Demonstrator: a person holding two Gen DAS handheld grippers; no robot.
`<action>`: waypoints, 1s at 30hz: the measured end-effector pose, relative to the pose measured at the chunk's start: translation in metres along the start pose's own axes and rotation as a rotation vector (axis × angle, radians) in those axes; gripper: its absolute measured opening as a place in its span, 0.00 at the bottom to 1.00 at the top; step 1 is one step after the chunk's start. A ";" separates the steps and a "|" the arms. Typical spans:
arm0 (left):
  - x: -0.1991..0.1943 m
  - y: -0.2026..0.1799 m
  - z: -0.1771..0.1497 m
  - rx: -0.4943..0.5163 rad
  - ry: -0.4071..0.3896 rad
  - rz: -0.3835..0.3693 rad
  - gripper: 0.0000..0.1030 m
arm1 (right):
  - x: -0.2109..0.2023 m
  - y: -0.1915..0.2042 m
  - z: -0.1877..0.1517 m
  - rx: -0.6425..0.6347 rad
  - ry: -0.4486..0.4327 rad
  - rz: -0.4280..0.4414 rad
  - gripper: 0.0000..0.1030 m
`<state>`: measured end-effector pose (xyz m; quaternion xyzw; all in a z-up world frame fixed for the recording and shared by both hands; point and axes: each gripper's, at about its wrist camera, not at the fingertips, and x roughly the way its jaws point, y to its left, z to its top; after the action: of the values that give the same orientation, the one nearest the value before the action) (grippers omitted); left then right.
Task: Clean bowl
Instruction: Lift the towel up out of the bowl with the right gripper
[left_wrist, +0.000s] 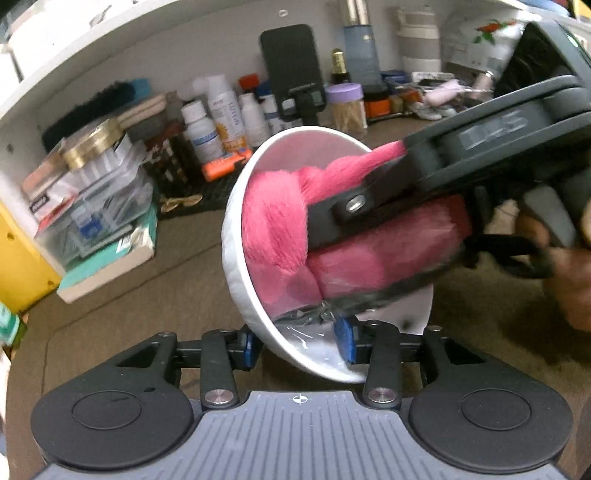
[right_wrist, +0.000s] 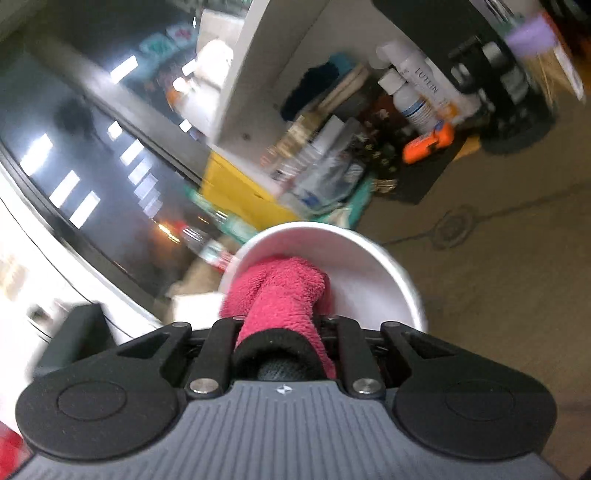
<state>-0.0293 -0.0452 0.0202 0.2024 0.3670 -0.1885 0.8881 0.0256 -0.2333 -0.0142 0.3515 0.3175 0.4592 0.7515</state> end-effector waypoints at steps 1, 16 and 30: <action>0.000 0.000 0.000 0.001 0.000 0.004 0.44 | -0.010 0.001 0.000 0.025 -0.038 0.056 0.16; 0.019 -0.003 0.011 -0.058 -0.041 0.026 0.66 | -0.080 0.043 0.024 -0.446 -0.260 -0.421 0.16; 0.006 0.014 0.003 -0.216 -0.014 0.154 0.85 | -0.046 0.059 0.011 -0.570 -0.015 -0.385 0.16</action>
<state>-0.0165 -0.0360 0.0213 0.1317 0.3624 -0.0806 0.9192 -0.0109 -0.2582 0.0472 0.0644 0.2317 0.3765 0.8946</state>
